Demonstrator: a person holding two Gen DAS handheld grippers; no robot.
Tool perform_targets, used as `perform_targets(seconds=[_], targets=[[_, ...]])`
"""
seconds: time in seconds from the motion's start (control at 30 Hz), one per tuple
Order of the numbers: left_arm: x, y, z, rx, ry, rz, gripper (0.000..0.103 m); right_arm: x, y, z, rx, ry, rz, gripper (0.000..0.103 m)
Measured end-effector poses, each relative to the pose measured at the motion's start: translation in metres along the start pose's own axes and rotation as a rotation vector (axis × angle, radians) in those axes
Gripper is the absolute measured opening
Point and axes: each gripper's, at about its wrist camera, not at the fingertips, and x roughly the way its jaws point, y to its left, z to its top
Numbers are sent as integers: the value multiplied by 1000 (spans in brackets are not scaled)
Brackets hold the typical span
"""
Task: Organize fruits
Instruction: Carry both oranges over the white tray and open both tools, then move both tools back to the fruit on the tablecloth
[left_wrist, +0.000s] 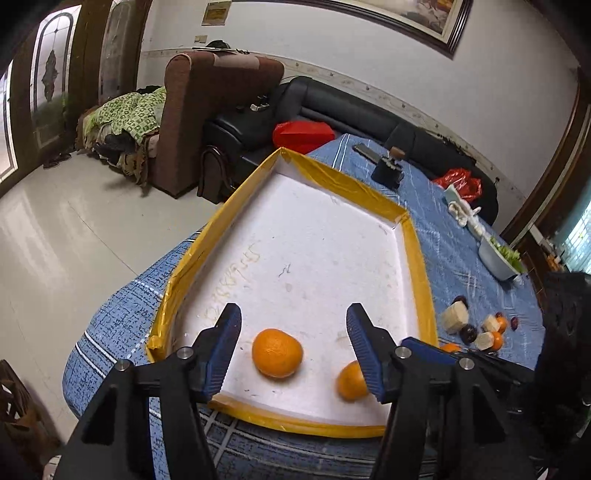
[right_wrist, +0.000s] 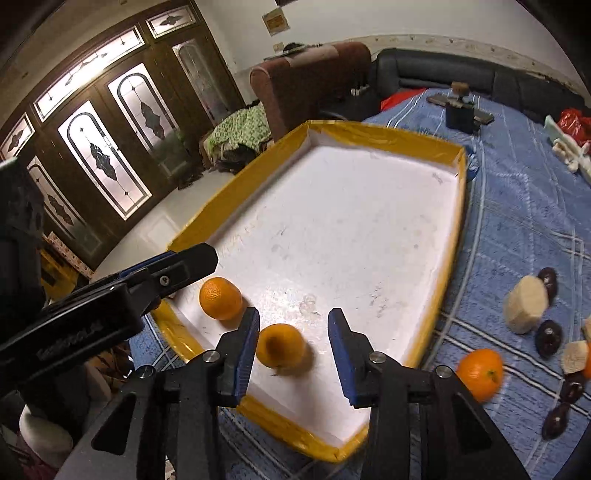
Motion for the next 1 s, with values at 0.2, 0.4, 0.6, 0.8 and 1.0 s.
perform_targets(seconds=[0.2, 0.4, 0.6, 0.8, 1.0], targets=[[-19, -30, -2, 25, -30, -83, 84, -83, -47, -17, 39, -210, -153, 78], [-20, -79, -17, 137, -3, -167, 87, -146, -148, -54, 251, -178, -325, 77], [-3, -126, -39, 221, 65, -206, 85, -157, -194, -76, 355, -156, -321, 65], [3, -155, -50, 286, 108, -208, 40, -122, -196, -73, 339, -112, -238, 63], [16, -183, -63, 364, 144, -188, 41, -88, -193, -69, 314, -53, -203, 56]])
